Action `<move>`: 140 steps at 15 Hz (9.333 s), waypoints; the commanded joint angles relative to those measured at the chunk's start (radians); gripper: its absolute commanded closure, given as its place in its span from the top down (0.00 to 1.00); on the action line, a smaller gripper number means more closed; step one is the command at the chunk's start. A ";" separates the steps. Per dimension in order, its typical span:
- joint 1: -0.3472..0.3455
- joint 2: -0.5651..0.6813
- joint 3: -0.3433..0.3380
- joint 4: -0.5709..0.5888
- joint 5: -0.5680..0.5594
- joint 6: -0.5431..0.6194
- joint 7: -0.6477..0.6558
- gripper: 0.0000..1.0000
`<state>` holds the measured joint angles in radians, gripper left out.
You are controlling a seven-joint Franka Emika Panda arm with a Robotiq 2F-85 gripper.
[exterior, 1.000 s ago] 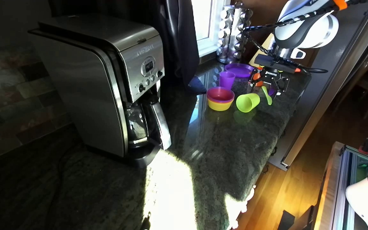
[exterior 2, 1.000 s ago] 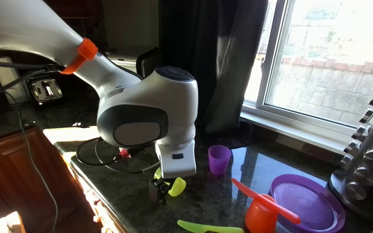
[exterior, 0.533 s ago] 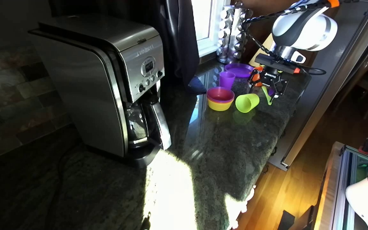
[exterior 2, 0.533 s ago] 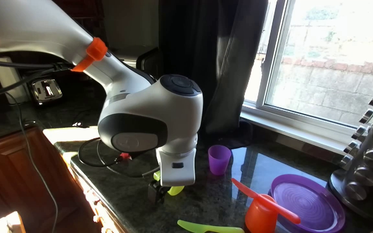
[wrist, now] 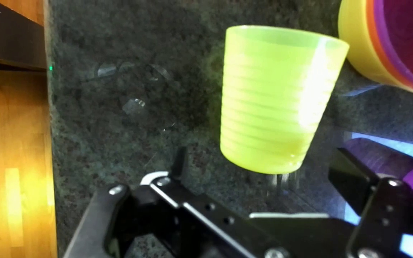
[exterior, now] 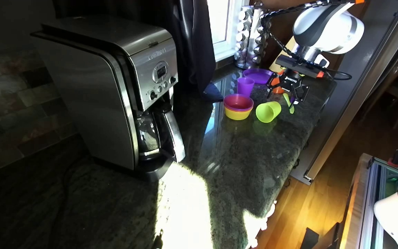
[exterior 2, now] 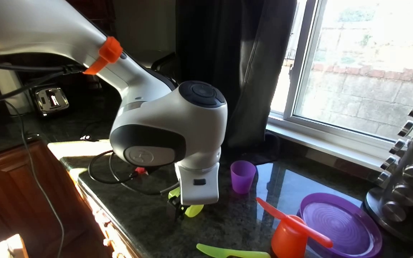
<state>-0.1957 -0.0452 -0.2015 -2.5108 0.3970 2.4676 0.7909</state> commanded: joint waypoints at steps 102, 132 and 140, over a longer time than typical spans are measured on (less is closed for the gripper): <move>0.161 -0.322 -0.144 -0.178 -1.041 0.194 0.711 1.00; -0.136 -0.266 -0.062 -0.135 -0.515 0.114 -0.312 1.00; -0.155 -0.131 -0.056 -0.049 -0.438 0.106 -0.366 1.00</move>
<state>-0.3413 -0.2456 -0.2623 -2.6002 -0.0790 2.5642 0.4460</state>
